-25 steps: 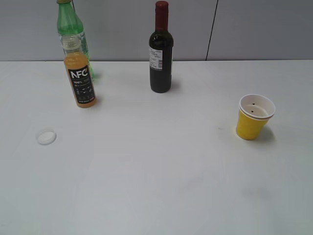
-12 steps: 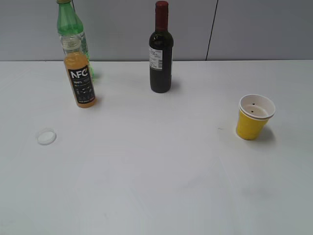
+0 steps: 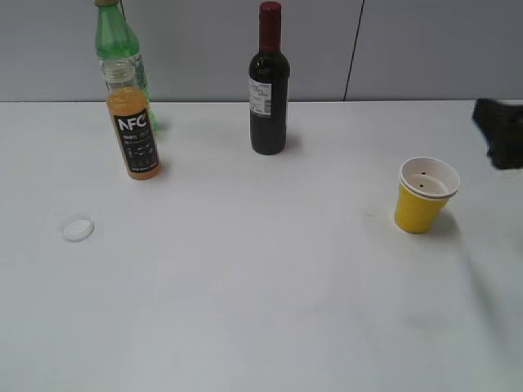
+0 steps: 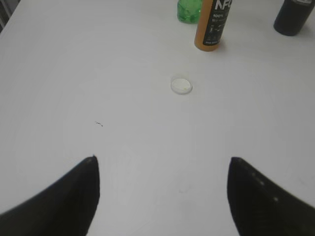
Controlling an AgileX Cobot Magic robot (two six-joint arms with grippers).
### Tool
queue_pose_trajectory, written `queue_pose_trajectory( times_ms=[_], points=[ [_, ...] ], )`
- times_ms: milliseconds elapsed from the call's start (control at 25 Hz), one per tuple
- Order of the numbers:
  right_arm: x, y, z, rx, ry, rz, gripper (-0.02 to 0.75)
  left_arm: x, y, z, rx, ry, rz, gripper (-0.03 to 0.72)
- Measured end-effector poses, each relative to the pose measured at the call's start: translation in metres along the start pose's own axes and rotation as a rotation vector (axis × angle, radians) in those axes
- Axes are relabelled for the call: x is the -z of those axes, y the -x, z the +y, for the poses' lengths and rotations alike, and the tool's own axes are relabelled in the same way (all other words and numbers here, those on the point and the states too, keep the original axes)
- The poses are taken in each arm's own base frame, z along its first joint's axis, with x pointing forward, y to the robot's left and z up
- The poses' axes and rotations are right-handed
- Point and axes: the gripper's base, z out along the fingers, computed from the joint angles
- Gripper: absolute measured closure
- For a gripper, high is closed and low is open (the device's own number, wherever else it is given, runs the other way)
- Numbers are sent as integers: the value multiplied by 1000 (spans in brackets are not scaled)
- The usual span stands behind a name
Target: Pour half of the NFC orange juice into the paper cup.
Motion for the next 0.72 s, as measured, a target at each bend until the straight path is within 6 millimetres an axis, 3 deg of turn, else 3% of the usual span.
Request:
queue_pose_trajectory(
  times_ms=[160,560,720],
  points=[
    [-1,-35,13,8,33,38,92,0,0,0,0,0,0,81],
    [9,-98,8,-13,-5,48,92,0,0,0,0,0,0,91],
    [1,-132,11,38,27,190,92,0,0,0,0,0,0,92]
  ],
)
